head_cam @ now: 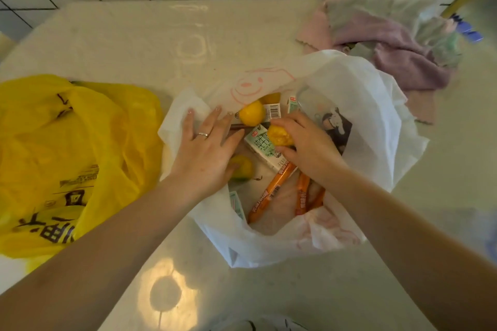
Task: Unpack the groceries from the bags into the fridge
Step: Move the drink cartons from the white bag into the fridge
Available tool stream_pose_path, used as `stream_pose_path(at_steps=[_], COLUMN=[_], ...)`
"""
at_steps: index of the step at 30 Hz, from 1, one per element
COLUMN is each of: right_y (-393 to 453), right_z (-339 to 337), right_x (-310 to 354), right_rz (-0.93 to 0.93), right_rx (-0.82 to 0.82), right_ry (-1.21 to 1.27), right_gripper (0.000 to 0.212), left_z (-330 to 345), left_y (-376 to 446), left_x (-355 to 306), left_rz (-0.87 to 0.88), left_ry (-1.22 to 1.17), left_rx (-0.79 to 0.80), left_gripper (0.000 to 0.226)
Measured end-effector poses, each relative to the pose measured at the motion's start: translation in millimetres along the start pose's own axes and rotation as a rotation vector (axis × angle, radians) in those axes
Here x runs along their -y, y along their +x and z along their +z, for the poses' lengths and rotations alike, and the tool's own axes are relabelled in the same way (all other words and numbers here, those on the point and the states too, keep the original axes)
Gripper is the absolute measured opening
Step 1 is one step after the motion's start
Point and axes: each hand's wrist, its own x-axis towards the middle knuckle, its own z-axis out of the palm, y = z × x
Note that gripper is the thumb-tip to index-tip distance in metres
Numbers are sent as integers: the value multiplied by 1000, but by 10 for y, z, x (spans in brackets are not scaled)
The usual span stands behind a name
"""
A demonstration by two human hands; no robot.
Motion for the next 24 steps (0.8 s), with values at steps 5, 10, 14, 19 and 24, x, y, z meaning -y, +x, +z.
stream_pose_path(at_steps=[5,10,14,19,24], right_y=[-487,-874,-994,-951,-732], right_z=[-17,143,265,321,249], right_x=[165,219,244,295,485], right_rz=[-35,17,44,28,-21], right_rx=[-32,101,201,237,105], right_ry=[5,-94,-189,-312,-409], right_gripper=[54,54,56,55,40], left_z=[-21,-28,-56,-42,-39], left_y=[-193,-384,-503,-609,-694], left_x=[-36,-88,-38,47,112], left_rz=[-21,-17,-22,-49,-124], left_ry=[-38,-11,-23,23,-5], left_rx=[-7,2,-11,45,96], left_gripper=[72,66,66,79,85])
